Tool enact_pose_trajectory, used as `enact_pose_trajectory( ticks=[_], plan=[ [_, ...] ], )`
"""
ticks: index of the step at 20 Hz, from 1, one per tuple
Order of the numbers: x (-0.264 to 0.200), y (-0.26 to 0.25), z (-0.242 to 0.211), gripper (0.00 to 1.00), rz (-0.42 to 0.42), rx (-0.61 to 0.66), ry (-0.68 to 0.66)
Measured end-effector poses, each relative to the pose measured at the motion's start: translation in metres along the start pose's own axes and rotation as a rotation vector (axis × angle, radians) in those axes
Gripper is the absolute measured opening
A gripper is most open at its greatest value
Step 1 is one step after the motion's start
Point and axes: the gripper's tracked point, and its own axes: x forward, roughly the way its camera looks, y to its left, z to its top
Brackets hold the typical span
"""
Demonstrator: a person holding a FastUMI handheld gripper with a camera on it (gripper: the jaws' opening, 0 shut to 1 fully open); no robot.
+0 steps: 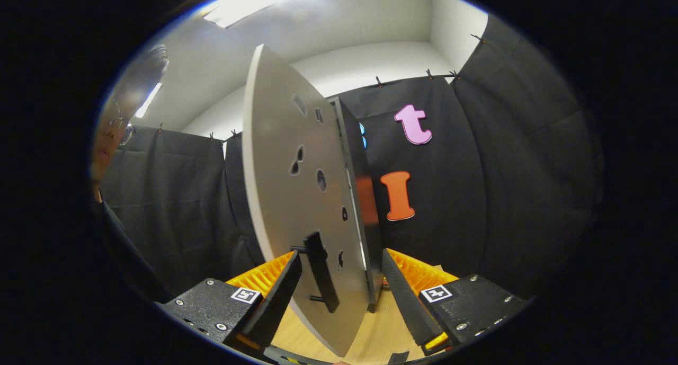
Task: Open the shoe cabinet door, grab the shoes and put them into the shoe cabinet, then close the shoe cabinet door.
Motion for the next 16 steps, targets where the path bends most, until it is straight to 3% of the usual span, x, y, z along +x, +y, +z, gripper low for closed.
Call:
enact_pose_trajectory(
  ticks=[6, 8, 16],
  plan=[
    [0.027, -0.017, -0.028, 0.94, 0.122, 0.174, 0.066],
    [0.031, -0.005, -0.029, 0.94, 0.209, 0.215, 0.069],
    [0.032, 0.015, -0.028, 0.93, 0.284, 0.158, 0.068]
  ],
)
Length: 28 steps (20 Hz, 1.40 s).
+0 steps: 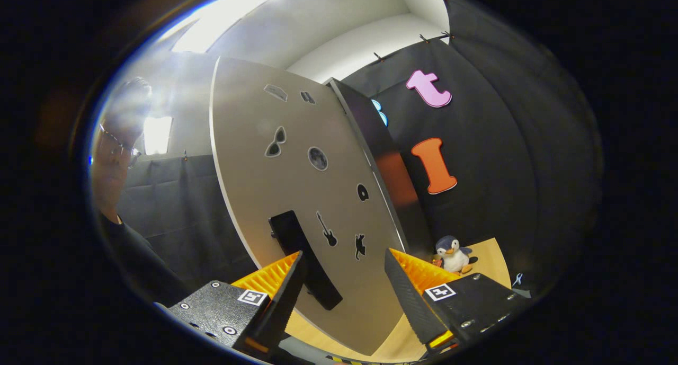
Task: Open the shoe cabinet door, grab the shoes and put them into the shoe cabinet, then close the shoe cabinet door.
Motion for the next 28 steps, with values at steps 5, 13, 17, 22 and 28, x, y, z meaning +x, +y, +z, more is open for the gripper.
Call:
enact_pose_trajectory(
  ticks=[5, 13, 17, 22, 28],
  plan=[
    [0.018, 0.029, -0.009, 0.91, 0.043, -0.044, 0.027],
    [0.056, 0.069, -0.019, 0.91, 0.063, -0.092, 0.030],
    [0.071, 0.091, -0.025, 0.91, 0.063, -0.183, 0.046],
    [0.104, 0.116, -0.038, 0.91, 0.099, -0.225, 0.077],
    [0.154, 0.143, -0.056, 0.93, 0.142, -0.182, 0.113]
  ],
)
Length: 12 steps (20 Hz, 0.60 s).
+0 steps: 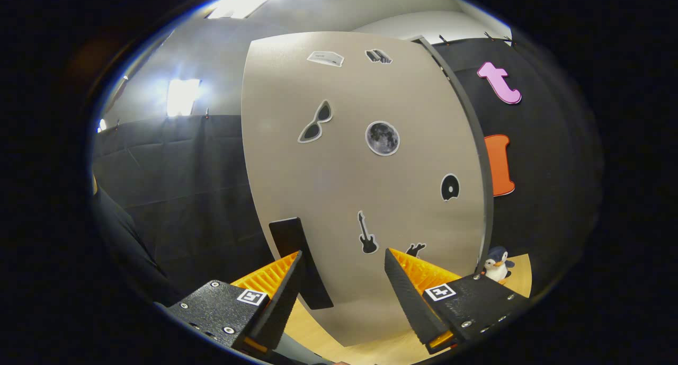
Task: Open the shoe cabinet door, grab the shoes and put them into the shoe cabinet, then close the shoe cabinet door.
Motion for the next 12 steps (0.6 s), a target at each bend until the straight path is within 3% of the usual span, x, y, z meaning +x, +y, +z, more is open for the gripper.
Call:
enact_pose_trajectory(
  ticks=[7, 12],
  plan=[
    [0.071, 0.002, -0.009, 0.95, -0.037, 0.015, 0.020],
    [0.088, 0.004, -0.018, 0.94, -0.054, 0.056, 0.023]
  ],
)
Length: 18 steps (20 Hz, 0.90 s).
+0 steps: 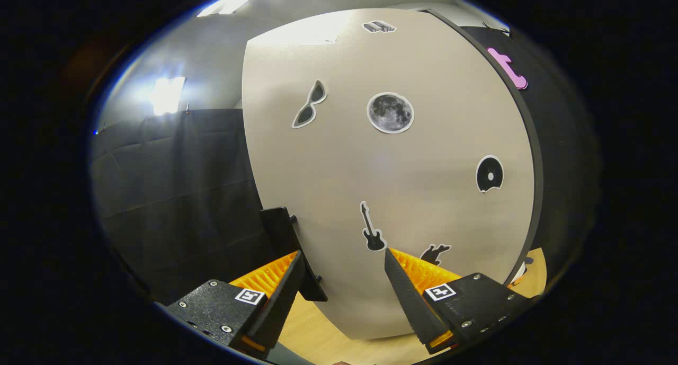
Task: Open the shoe cabinet door, grab the shoes and put them into the shoe cabinet, then close the shoe cabinet door.
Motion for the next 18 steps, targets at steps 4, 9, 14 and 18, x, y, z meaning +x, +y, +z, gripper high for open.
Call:
enact_pose_trajectory(
  ticks=[4, 9, 14, 18],
  plan=[
    [0.011, 0.006, 0.000, 0.94, -0.020, 0.009, -0.011],
    [0.027, 0.023, 0.006, 0.94, -0.053, -0.069, -0.035],
    [0.037, 0.021, 0.009, 0.95, -0.137, -0.165, -0.047],
    [0.041, 0.020, 0.009, 0.95, -0.176, -0.168, -0.038]
  ],
)
